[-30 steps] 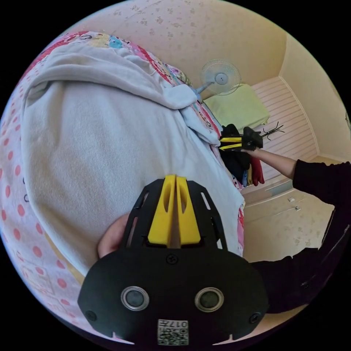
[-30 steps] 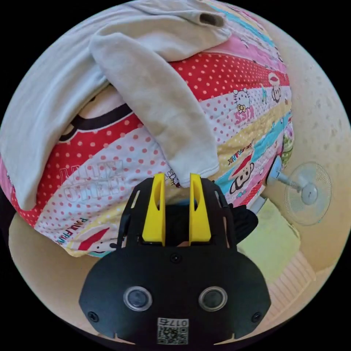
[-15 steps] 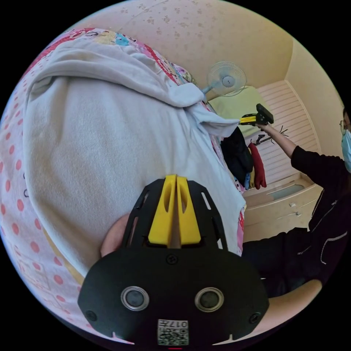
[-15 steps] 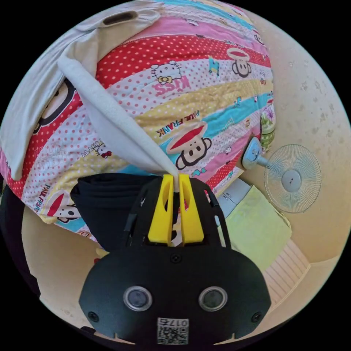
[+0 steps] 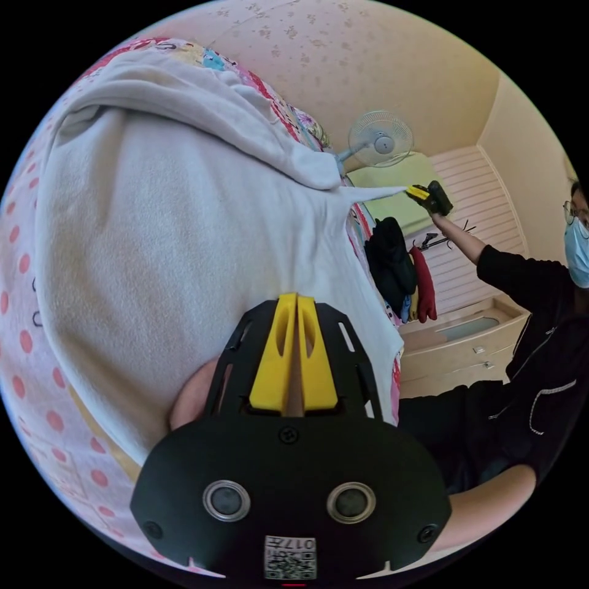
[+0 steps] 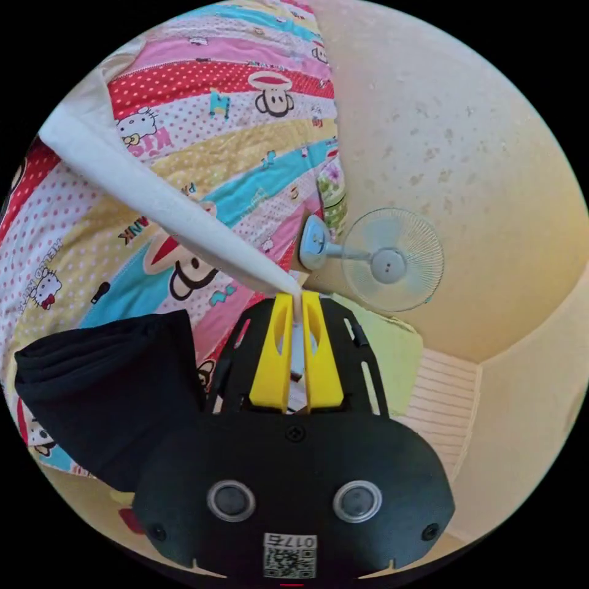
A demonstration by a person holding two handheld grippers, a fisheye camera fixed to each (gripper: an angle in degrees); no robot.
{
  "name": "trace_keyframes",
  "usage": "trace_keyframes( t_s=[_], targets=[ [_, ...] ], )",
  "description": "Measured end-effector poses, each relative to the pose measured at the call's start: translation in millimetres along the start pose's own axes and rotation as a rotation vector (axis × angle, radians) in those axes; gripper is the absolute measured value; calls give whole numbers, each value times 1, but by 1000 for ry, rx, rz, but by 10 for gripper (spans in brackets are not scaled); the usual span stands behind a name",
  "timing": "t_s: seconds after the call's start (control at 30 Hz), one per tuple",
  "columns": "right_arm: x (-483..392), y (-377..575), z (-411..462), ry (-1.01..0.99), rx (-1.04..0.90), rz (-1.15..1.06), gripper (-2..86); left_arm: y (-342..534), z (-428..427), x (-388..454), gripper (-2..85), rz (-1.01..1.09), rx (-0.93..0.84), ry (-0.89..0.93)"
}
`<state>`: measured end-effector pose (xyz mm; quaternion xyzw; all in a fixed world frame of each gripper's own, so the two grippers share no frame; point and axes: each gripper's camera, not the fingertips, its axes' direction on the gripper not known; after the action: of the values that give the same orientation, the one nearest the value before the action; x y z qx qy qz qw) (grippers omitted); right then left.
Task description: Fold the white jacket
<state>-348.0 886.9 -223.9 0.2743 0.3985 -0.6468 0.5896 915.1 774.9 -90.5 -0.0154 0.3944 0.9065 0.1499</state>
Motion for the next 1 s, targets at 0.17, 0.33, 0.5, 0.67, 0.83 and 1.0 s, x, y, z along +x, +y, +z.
trace_keyframes(
  t_s=[0.17, 0.33, 0.5, 0.67, 0.83, 1.0],
  targets=[
    [11, -33, -127, 346, 561, 81, 37, 1, -2, -5, -8, -8, 5, 34],
    [-9, -129, -273, 222, 953, 255, 38, 3, -4, -4, -8, -2, 12, 38],
    [-85, -229, -354, -324, 1076, 272, 51, 7, -9, -2, -8, 1, 22, 47],
    [-197, -307, -337, -982, 759, 146, 83, 14, -29, 8, -6, 26, 95, 114],
    [-160, -240, -278, -1214, 718, 338, 88, 41, -87, 19, 31, -8, 363, 229],
    [-117, -201, -204, -1021, 571, 366, 83, 17, -152, 34, 96, 14, 484, 7]
  ],
)
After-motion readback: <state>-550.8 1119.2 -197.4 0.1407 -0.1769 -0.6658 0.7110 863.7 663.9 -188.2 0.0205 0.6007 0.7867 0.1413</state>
